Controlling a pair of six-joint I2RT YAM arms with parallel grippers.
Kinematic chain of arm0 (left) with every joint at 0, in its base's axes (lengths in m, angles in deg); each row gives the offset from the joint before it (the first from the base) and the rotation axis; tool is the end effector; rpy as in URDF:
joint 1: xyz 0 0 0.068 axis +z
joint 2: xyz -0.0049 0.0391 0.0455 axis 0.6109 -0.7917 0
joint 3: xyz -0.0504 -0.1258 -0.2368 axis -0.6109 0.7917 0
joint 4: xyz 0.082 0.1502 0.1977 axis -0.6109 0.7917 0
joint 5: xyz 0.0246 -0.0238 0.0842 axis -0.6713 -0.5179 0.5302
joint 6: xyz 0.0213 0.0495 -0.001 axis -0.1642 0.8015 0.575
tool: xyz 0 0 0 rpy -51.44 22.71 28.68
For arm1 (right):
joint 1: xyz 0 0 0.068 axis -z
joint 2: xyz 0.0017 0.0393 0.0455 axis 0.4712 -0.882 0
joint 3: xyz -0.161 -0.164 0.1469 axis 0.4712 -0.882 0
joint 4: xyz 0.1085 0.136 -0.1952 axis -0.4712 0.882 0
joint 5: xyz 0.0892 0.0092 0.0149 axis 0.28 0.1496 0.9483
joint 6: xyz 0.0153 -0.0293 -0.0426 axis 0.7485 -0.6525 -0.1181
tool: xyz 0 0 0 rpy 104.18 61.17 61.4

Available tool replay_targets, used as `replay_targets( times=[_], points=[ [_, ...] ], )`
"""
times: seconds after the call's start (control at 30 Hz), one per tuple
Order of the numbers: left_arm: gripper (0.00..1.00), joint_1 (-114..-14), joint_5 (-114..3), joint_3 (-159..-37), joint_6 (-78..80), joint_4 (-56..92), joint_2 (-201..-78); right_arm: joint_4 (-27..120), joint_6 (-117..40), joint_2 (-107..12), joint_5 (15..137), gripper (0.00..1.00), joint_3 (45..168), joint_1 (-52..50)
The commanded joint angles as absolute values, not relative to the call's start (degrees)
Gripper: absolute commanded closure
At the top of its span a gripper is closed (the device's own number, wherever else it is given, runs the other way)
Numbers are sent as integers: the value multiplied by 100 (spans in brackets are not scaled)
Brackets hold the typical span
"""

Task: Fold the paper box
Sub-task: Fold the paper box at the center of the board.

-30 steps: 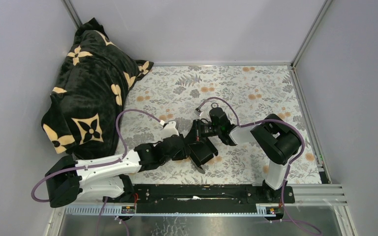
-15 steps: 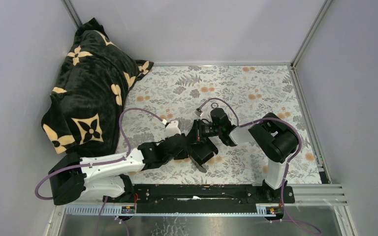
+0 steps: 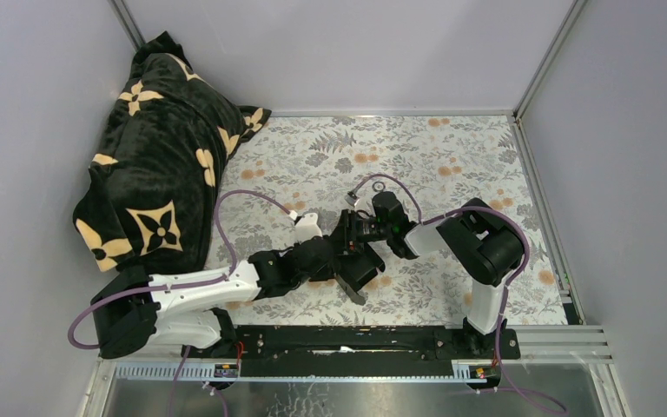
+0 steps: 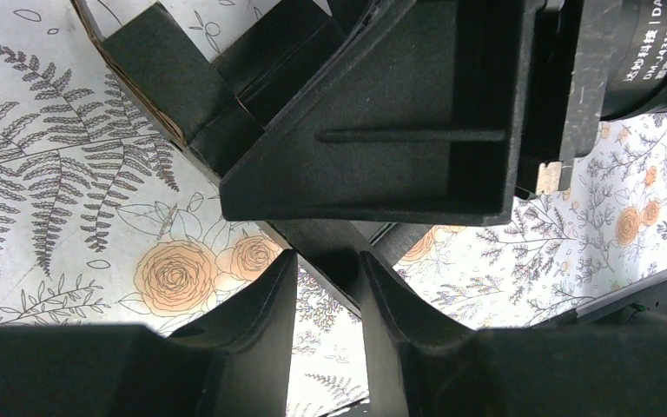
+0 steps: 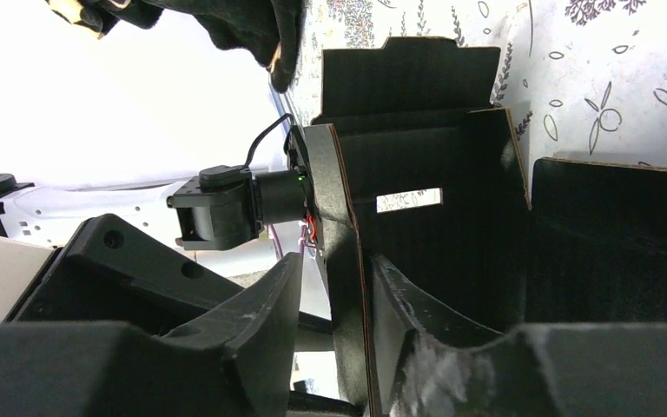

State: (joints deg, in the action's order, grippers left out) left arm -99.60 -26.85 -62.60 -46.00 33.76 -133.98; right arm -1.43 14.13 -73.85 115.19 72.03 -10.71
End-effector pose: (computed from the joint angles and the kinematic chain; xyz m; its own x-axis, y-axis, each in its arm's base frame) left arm 0.1244 -0.2068 0.1979 -0.7897 -0.2124 -0.5756 0.0832 0.8925 -0.4434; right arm 0.2537 0.2376 0.1330 -0.9609 -0.0195 -0.2763 -0.2735 0.2243 0.9354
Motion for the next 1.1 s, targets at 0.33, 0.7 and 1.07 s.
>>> replay_targets(
  times=[0.33,0.7,1.07],
  points=[
    [62,-9997,-2672,-6187,-4515,3358,-13561,905,800,-6827,11268,46,7293,-1124],
    [62,-9997,-2663,-6179,-4524,3357,-13539,2095,133,-6182,10810,40,7406,-967],
    [62,-9997,-2647,-6160,-4524,3358,-13530,3022,-413,-5463,10693,37,7270,-386]
  ],
)
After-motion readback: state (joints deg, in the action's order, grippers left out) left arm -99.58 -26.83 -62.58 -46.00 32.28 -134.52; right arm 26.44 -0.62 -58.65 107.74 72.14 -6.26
